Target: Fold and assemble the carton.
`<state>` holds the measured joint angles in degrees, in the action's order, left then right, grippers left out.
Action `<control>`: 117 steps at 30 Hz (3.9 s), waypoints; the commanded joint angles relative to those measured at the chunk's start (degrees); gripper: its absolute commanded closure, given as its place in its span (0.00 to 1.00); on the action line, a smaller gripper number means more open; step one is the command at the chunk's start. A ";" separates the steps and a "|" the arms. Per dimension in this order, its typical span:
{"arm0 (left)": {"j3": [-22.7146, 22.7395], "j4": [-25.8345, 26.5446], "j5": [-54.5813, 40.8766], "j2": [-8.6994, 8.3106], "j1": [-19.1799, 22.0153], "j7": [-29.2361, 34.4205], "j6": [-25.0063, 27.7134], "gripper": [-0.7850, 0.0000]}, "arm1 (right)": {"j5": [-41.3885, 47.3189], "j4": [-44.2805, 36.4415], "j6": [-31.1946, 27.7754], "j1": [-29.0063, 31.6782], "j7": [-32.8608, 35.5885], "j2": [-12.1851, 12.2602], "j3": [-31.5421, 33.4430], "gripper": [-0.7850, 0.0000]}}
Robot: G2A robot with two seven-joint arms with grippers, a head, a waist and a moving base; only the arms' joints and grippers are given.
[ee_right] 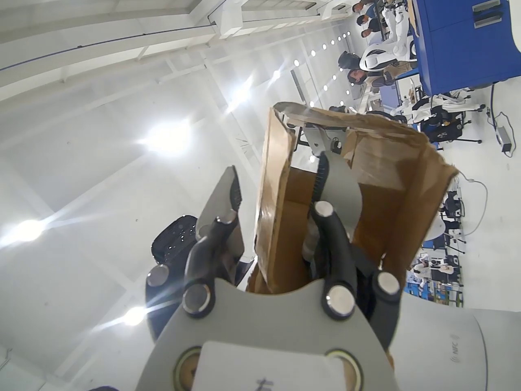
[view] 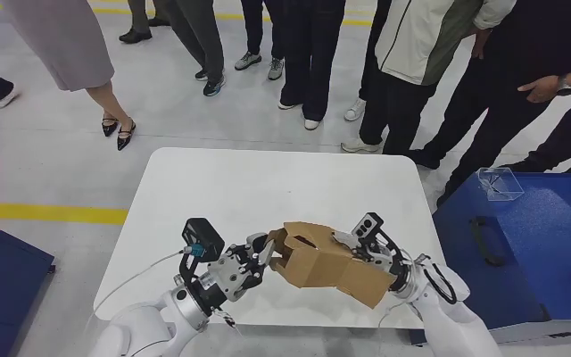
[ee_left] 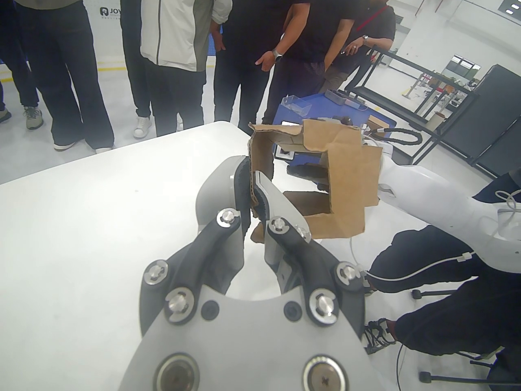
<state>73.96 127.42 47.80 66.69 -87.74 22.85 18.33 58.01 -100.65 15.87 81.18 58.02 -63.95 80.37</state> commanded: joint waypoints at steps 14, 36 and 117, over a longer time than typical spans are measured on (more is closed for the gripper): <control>3.12 0.37 -3.56 -0.03 -2.10 -5.05 -3.61 0.00 | -1.34 -0.90 -6.85 -0.41 -0.98 -0.12 0.31 1.00; -4.59 0.16 -2.55 0.86 -0.88 -1.44 -13.70 0.00 | -4.80 -2.08 -15.14 1.04 2.42 -0.12 0.63 1.00; -5.49 -2.15 -3.36 1.39 2.42 3.24 -18.36 0.00 | -6.90 0.32 -14.57 -0.25 2.47 -0.53 -2.63 1.00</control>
<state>68.79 125.46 43.94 68.09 -85.51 25.62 -0.49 50.82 -100.41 1.02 80.99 60.40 -64.47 77.85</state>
